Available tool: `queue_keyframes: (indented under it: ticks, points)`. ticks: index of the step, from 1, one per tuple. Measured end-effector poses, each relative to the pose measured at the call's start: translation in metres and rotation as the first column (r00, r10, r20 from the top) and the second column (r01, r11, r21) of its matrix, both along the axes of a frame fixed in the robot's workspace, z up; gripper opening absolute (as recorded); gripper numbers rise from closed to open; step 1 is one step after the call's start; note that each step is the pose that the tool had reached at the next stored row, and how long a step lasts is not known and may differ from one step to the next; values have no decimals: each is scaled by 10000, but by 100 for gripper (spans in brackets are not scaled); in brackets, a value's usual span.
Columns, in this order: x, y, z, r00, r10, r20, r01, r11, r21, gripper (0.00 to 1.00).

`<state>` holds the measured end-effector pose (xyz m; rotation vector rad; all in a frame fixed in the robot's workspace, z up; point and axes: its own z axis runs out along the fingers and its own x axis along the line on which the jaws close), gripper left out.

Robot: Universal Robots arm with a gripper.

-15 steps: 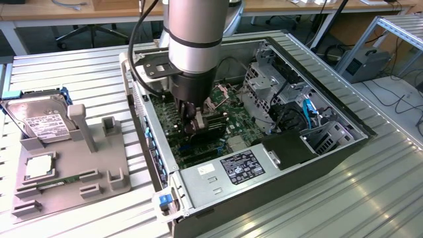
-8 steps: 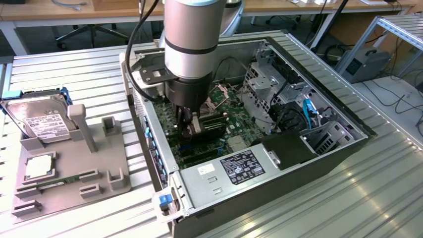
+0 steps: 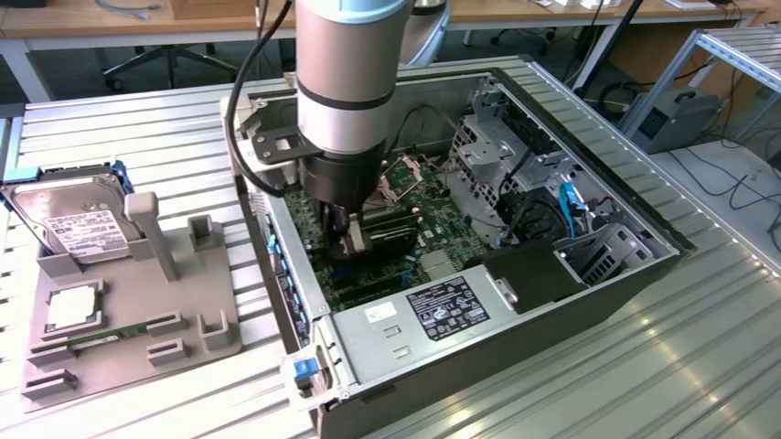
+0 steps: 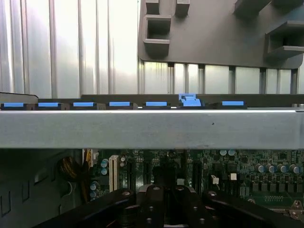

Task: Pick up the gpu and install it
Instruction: 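Press down on the gpu until it lock into place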

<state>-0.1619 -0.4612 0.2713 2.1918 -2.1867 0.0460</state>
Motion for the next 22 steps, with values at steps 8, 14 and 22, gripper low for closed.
queue_keyframes:
  ticks: [8, 14, 22]
  points:
    - [-18, 4, -59, 10000, 0, 1, 0, 10000, 1, 11]
    - [-18, 37, -65, 10000, -1, 0, 1, 10000, 1, 11]
    - [-18, 67, -69, 10000, 0, 0, 0, 10000, 0, 11]
